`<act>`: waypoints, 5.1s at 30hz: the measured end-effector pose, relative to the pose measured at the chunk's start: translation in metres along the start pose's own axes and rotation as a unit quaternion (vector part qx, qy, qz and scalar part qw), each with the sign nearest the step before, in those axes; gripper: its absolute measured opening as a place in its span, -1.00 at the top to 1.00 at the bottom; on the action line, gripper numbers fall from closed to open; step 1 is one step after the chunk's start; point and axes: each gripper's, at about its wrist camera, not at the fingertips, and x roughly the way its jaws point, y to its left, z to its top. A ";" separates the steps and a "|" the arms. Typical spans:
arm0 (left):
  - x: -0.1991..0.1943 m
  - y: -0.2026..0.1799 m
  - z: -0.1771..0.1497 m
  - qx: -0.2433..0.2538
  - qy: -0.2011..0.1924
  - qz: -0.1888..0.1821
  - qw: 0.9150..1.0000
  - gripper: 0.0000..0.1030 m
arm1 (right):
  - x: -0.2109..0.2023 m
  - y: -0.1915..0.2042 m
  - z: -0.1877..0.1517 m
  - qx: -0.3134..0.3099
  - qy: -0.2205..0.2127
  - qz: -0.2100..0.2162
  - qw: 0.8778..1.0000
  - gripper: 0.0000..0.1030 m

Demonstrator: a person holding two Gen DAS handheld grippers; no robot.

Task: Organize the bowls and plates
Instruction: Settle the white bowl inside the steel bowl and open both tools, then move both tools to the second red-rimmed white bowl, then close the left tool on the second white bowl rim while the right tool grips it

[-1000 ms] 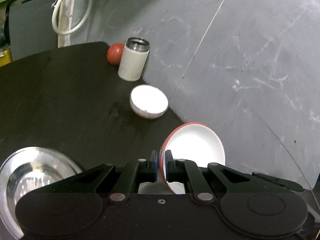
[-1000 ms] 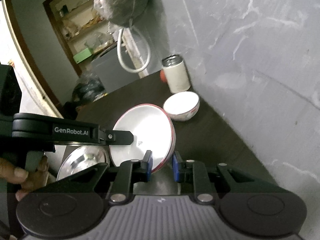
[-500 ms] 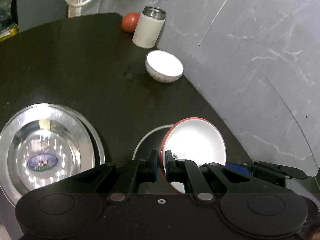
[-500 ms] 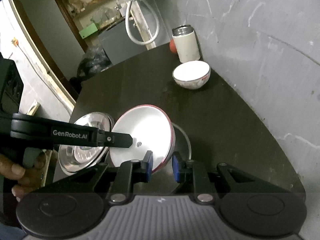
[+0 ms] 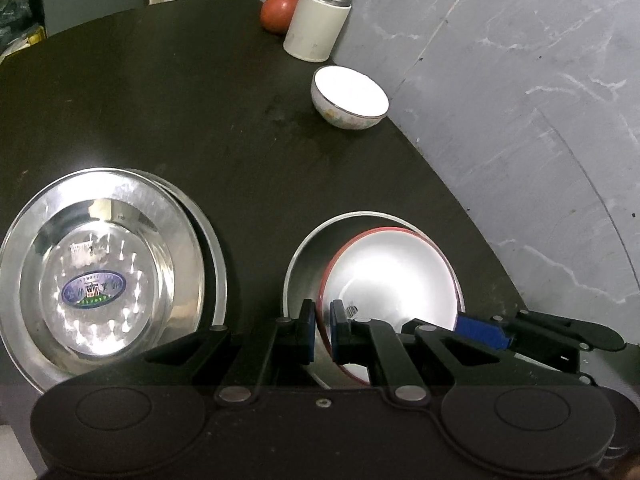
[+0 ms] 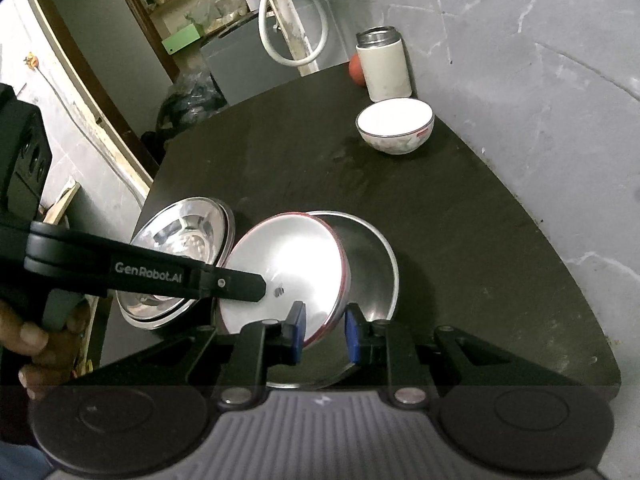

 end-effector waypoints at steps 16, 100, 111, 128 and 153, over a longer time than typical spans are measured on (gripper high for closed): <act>0.007 -0.001 0.000 0.000 0.016 0.002 1.000 0.85 | 0.008 -0.002 0.006 0.002 0.012 -0.001 1.000 0.50; 0.052 0.026 0.115 -0.069 -0.091 0.015 0.993 -0.98 | 0.049 -0.051 0.058 0.091 -0.095 -0.027 0.991 -0.99; 0.095 0.034 0.168 0.018 -0.097 0.032 0.995 -0.98 | 0.083 -0.070 0.089 0.169 -0.144 -0.083 0.971 -0.98; 0.122 0.025 0.189 0.075 -0.071 0.027 0.994 -0.95 | 0.118 -0.070 0.118 0.151 -0.118 -0.130 0.973 -0.55; 0.123 0.012 0.184 0.109 -0.043 -0.025 0.993 0.73 | 0.136 -0.066 0.137 0.132 -0.088 -0.107 0.982 0.37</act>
